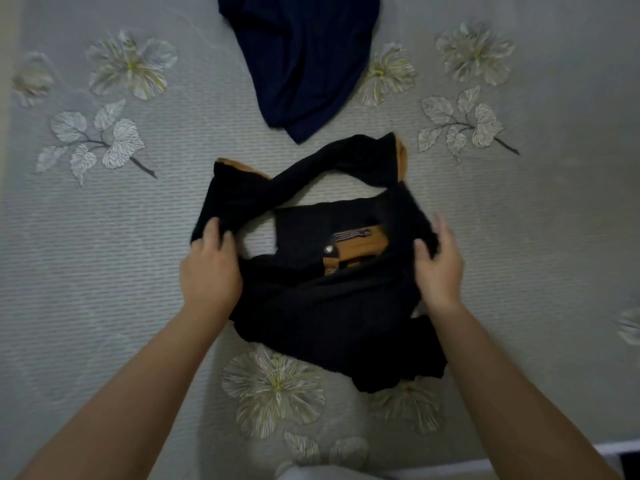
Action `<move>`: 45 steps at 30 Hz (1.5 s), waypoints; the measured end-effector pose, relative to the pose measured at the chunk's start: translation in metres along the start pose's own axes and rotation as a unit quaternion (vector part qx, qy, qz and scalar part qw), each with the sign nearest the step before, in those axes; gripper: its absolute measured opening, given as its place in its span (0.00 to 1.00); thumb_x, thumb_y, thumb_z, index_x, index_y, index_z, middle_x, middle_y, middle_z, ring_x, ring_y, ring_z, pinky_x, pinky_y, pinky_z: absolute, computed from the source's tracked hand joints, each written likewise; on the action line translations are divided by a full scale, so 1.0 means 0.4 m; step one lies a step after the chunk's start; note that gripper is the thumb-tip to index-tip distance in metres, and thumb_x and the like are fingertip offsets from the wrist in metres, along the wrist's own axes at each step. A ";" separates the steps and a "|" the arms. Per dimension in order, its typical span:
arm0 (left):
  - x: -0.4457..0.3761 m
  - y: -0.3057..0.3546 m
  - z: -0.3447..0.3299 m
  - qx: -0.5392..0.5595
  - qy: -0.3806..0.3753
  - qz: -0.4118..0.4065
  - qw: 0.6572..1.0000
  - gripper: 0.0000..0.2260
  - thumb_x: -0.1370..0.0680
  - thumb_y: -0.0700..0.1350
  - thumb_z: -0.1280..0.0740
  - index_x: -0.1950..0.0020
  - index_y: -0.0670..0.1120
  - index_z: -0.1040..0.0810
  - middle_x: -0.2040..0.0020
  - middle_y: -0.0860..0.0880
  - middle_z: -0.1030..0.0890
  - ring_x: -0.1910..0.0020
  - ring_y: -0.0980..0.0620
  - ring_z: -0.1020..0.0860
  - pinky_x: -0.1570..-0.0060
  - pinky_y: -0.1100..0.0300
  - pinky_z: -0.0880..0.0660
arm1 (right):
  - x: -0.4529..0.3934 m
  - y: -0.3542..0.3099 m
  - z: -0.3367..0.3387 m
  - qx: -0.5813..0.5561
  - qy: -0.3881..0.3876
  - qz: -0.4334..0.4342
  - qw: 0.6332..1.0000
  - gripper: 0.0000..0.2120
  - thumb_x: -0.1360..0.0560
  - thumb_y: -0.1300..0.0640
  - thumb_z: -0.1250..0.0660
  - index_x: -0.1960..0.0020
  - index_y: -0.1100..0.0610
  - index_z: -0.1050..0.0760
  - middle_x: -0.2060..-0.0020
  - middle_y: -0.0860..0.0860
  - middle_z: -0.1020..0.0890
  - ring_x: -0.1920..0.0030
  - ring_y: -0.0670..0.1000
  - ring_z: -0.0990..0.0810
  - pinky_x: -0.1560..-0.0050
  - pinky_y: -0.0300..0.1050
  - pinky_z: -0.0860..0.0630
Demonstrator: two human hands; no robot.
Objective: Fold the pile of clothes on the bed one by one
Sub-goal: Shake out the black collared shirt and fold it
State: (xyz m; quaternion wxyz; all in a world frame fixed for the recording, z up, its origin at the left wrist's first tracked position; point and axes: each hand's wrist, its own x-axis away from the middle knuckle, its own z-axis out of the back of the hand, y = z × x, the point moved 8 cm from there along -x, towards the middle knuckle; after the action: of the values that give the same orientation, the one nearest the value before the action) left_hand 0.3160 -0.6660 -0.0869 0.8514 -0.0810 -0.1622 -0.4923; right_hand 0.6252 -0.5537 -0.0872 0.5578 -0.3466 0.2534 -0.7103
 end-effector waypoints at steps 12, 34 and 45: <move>-0.022 0.219 0.024 0.029 -0.051 -0.150 0.987 0.16 0.22 0.43 0.42 0.35 0.40 0.31 0.40 0.38 0.26 0.43 0.38 0.27 0.48 0.48 0.29 | 0.006 0.115 0.036 0.077 -0.094 -0.122 0.985 0.27 0.23 0.54 0.38 0.27 0.50 0.44 0.32 0.55 0.32 0.35 0.57 0.31 0.39 0.44 0.34; 0.021 0.236 0.824 0.378 0.287 -0.173 0.863 0.16 0.21 0.35 0.42 0.33 0.42 0.30 0.38 0.41 0.25 0.39 0.43 0.27 0.46 0.65 0.36 | -0.137 -0.658 0.427 -0.075 -0.043 0.167 0.982 0.20 0.23 0.64 0.42 0.31 0.58 0.35 0.34 0.55 0.28 0.39 0.51 0.28 0.45 0.35 0.34; 0.453 0.087 1.307 0.299 0.564 -0.225 0.736 0.21 0.22 0.33 0.44 0.29 0.40 0.38 0.38 0.38 0.25 0.44 0.38 0.25 0.49 0.56 0.30 | 0.215 -1.127 0.751 -0.063 0.081 0.418 0.903 0.19 0.24 0.61 0.37 0.33 0.58 0.31 0.37 0.55 0.25 0.38 0.52 0.27 0.48 0.25 0.39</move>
State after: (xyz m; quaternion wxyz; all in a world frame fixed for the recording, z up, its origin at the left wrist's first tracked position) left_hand 0.3274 -0.6398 0.4668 0.6315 0.5087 0.1957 -0.5515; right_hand 0.5683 -0.5166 0.4570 0.7581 -0.1846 0.4631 -0.4204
